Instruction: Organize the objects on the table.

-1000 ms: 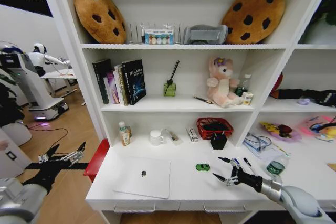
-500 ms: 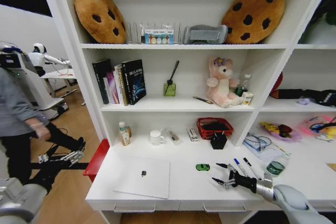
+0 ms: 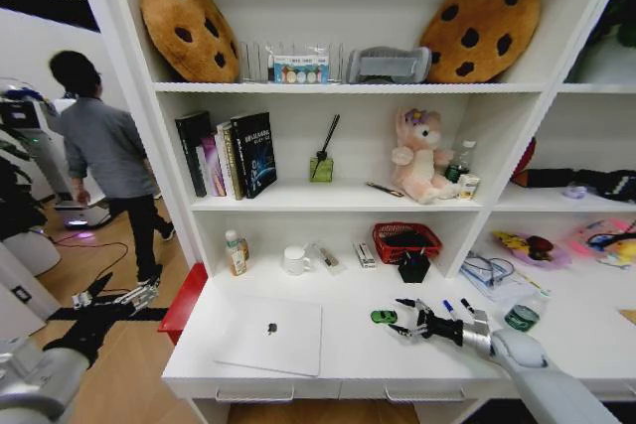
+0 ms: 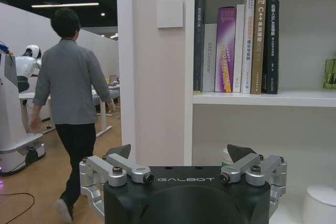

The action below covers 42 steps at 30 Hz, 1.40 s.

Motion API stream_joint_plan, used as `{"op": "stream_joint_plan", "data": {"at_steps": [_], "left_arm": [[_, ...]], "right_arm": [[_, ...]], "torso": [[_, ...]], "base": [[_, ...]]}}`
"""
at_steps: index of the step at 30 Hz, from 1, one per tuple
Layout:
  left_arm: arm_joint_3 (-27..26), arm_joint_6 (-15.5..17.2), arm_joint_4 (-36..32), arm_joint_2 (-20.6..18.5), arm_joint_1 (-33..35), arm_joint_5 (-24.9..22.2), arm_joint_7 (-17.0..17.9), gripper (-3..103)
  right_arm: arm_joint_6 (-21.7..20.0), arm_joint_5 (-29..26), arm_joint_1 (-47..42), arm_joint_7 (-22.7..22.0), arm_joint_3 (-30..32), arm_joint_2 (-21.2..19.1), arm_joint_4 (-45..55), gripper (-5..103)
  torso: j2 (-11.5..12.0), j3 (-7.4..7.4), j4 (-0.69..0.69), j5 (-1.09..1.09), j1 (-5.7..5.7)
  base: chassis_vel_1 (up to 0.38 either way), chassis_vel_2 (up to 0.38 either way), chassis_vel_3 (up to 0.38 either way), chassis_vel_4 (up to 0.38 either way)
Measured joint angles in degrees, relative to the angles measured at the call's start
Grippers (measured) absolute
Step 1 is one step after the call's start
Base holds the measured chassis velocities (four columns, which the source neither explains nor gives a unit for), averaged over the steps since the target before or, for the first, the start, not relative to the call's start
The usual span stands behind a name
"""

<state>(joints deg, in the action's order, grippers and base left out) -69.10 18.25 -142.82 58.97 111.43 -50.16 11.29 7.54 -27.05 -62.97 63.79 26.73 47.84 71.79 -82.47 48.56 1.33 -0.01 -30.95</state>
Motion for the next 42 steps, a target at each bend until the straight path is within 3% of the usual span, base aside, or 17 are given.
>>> {"op": "stream_joint_plan", "data": {"at_steps": [13, 15, 18, 19, 30, 36, 42], "left_arm": [[0.00, 0.01, 0.00, 0.00, 0.00, 0.00, 0.00, 100], [0.00, 0.01, 0.00, 0.00, 0.00, 0.00, 0.00, 100], [0.00, 0.01, 0.00, 0.00, 0.00, 0.00, 0.00, 100], [0.00, 0.01, 0.00, 0.00, 0.00, 0.00, 0.00, 100], [0.00, 0.01, 0.00, 0.00, 0.00, 0.00, 0.00, 100], [0.00, 0.01, 0.00, 0.00, 0.00, 0.00, 0.00, 100], [0.00, 0.01, 0.00, 0.00, 0.00, 0.00, 0.00, 100]], "right_arm": [[1.11, 2.25, 6.23, 0.59, -6.39, 2.02, -5.83, 103], [1.12, 2.39, 6.40, 0.87, -6.44, 2.28, -5.95, 99], [1.13, 2.77, 6.32, 2.26, -6.21, 2.57, -5.89, 84], [1.13, 2.77, 6.32, 2.26, -6.21, 2.57, -5.89, 84], [0.89, 3.16, 3.54, 4.54, -2.89, 1.95, -3.92, 40], [0.81, 3.44, 2.28, 4.16, -1.08, 2.00, -3.42, 37], [0.27, -0.43, 1.77, 3.49, 0.45, 0.16, 0.93, 37]], "torso": [[-0.01, -0.02, 0.00, -0.03, 0.00], [-0.01, -0.02, 0.00, -0.02, 0.00], [-0.01, -0.02, 0.00, -0.02, 0.01], [-0.01, -0.02, 0.00, -0.02, 0.01], [0.00, 0.00, 0.00, 0.02, 0.00], [0.00, 0.01, -0.01, 0.03, 0.00], [0.02, 0.01, 0.02, 0.01, 0.00]], "base": [[0.000, 0.000, 0.000, 0.000], [0.000, 0.000, 0.000, 0.000], [0.000, 0.000, 0.000, 0.000], [0.000, 0.000, 0.000, 0.000], [0.000, 0.000, 0.000, 0.000], [0.000, 0.000, 0.000, 0.000], [0.000, 0.000, 0.000, 0.000]]}}
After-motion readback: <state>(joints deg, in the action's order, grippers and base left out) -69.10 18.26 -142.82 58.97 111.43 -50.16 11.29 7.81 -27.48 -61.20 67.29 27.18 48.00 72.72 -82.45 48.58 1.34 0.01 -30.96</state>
